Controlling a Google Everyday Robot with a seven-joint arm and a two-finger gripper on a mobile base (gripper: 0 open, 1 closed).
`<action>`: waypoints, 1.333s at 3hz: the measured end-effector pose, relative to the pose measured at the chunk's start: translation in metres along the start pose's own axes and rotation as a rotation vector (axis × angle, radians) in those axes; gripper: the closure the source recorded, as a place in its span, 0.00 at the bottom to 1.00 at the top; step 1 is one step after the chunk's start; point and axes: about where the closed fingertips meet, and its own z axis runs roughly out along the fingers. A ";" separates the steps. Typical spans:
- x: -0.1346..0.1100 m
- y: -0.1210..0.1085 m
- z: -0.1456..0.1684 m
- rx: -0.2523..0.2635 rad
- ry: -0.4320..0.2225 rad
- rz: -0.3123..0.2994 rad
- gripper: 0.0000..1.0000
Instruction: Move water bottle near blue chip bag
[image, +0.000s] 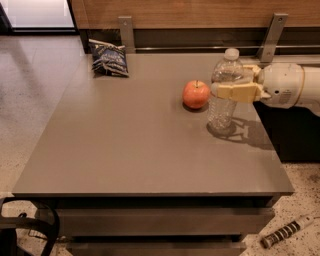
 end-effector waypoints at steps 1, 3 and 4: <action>-0.021 -0.027 -0.001 0.045 0.001 0.025 1.00; -0.073 -0.098 0.031 0.071 0.062 0.040 1.00; -0.092 -0.127 0.058 0.081 0.060 0.022 1.00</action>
Offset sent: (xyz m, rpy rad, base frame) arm 0.1051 -0.0171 0.0933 -0.0418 0.0289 -0.1370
